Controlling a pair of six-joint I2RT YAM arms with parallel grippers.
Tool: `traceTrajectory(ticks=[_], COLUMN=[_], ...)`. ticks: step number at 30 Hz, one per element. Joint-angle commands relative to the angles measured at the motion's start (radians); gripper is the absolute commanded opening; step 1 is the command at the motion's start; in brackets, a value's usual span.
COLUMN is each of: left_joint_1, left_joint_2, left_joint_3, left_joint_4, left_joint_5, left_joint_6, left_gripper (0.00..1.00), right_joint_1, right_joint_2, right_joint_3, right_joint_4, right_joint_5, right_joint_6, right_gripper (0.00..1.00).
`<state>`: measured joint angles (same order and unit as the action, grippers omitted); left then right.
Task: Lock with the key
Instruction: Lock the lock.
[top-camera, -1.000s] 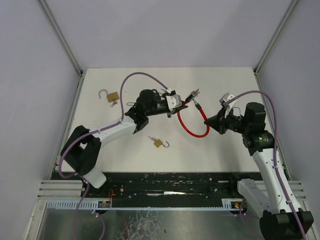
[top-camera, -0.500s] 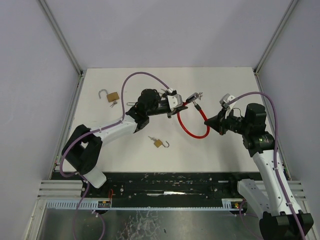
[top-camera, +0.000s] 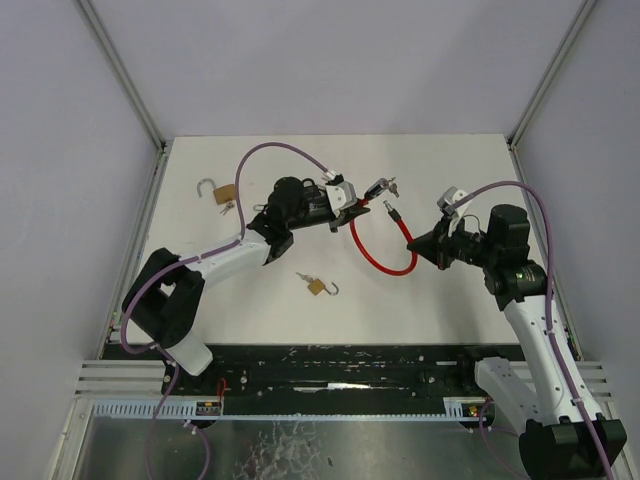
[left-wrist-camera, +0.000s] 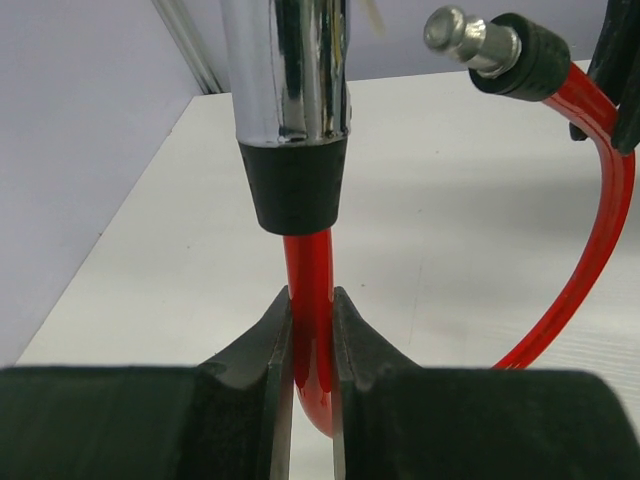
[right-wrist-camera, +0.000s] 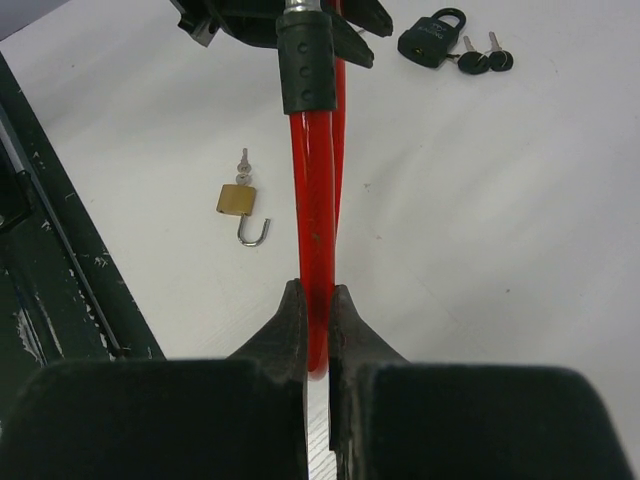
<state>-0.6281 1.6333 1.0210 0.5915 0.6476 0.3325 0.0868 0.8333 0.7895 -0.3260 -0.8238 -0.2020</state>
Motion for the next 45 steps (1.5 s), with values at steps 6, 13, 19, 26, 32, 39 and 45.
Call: traceTrajectory(ticks=[6,13,19,26,32,39,45], left_joint_1=[-0.043,-0.053,-0.068,-0.199,-0.273,-0.273,-0.273], left_joint_2=[-0.017,-0.018,-0.023,-0.019,0.01,0.01,0.008], left_joint_3=[0.028,0.032,0.028,0.008,0.011,0.014,0.008], left_joint_4=[-0.02,-0.038,-0.046,-0.076,-0.1,-0.113,-0.105], left_joint_5=[-0.011,-0.016,-0.064,-0.386,-0.533,-0.552,-0.577], left_joint_6=[0.113,0.135,0.167,0.42,0.566,0.585,0.6], left_gripper=[0.0,0.0,0.0,0.0,0.0,0.0,0.0], right_joint_1=[-0.009,-0.009,-0.008,-0.009,-0.009,-0.041,-0.056], right_joint_2=[0.016,0.034,0.024,0.026,0.013,-0.041,-0.061], right_joint_3=[0.012,0.015,0.014,0.009,0.019,0.021,0.024], right_joint_4=[0.048,0.05,0.063,0.072,0.051,0.029,0.028], right_joint_5=[-0.012,0.037,0.058,-0.019,0.009,0.013,0.005], right_joint_6=[-0.006,0.006,0.026,0.036,0.018,0.009,0.009], right_gripper=[0.0,0.0,0.0,0.0,0.0,0.0,0.0])
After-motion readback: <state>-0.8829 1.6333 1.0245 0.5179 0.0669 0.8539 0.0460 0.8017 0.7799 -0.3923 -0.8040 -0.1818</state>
